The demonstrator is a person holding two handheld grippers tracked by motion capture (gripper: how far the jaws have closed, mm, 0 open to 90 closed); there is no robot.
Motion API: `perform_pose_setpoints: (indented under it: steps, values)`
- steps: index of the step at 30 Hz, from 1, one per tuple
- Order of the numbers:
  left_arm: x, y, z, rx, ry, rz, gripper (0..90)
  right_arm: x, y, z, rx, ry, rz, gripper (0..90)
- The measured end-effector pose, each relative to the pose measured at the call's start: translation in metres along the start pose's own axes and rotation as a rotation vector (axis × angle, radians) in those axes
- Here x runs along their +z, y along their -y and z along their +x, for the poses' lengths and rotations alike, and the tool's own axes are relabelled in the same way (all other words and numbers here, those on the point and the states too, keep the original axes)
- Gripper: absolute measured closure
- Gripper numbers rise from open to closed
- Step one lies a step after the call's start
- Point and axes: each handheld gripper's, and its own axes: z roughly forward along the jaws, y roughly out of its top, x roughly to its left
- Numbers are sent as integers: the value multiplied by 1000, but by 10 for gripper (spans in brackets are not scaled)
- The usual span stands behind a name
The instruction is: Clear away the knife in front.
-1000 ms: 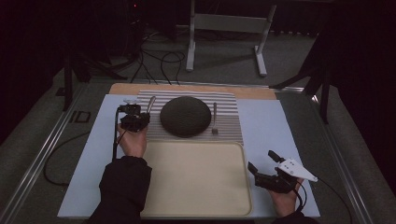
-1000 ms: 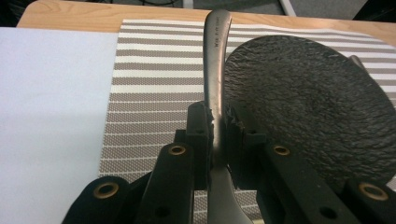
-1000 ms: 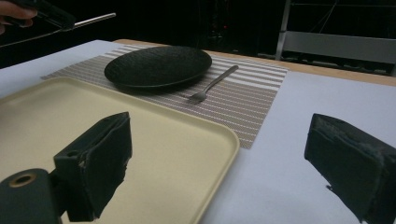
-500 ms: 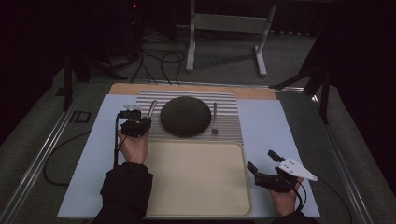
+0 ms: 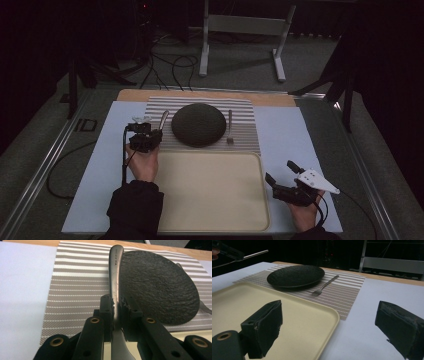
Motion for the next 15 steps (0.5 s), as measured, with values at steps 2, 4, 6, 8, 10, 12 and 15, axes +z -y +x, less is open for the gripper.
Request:
perform_pose_setpoints:
  steps: [2,4,6,8,10,12,15]
  values:
    - [-1,1,-1,-7,9,1,805,0,0,0,2,0,-2,75]
    - [-2,2,-1,-3,6,0,805,1,0,0,3,0,-1,75]
    - [-3,3,-4,-4,9,0,805,2,0,0,0,-3,0,75]
    - [-4,3,-5,-10,12,-4,805,1,0,1,2,-2,-1,75]
    - [-5,5,-7,-13,19,-4,805,1,0,0,6,1,-3,75]
    - [-6,6,-8,-13,22,-4,805,0,0,0,9,4,-9,75]
    - [-8,9,-10,-16,21,-6,805,1,0,-1,9,5,-4,75]
